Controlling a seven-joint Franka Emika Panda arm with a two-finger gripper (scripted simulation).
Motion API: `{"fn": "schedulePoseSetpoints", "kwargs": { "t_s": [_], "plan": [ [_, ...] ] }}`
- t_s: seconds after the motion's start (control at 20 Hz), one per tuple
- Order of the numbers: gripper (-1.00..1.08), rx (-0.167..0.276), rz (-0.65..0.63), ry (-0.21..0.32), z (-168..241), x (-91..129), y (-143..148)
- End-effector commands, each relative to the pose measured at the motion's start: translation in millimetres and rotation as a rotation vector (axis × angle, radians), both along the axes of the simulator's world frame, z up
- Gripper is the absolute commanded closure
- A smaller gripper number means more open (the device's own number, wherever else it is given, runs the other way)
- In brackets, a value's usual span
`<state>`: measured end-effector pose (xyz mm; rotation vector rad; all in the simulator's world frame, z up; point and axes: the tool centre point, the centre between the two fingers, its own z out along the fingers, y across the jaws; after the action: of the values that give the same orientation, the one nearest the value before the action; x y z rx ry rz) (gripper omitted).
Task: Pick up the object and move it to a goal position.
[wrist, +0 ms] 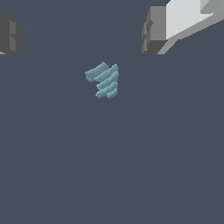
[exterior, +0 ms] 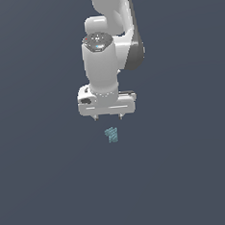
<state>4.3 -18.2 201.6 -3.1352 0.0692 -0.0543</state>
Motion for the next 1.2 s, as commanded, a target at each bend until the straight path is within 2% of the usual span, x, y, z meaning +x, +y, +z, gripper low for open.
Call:
{"fn": "schedulePoseSetpoints", "kwargs": {
  "t_s": [0.0, 0.45, 0.65, 0.9, 1.15],
  "plan": [
    [-0.92, 0.000, 0.000, 0.000, 0, 0, 0],
    [-0.92, 0.026, -0.036, -0.039, 17, 13, -2],
    [-0.92, 0.027, -0.037, -0.040, 18, 14, -2],
    [-0.92, 0.023, -0.040, -0.030, 0, 12, -2],
    [-0.92, 0.014, -0.045, -0.008, -38, 7, -1]
  ]
}}
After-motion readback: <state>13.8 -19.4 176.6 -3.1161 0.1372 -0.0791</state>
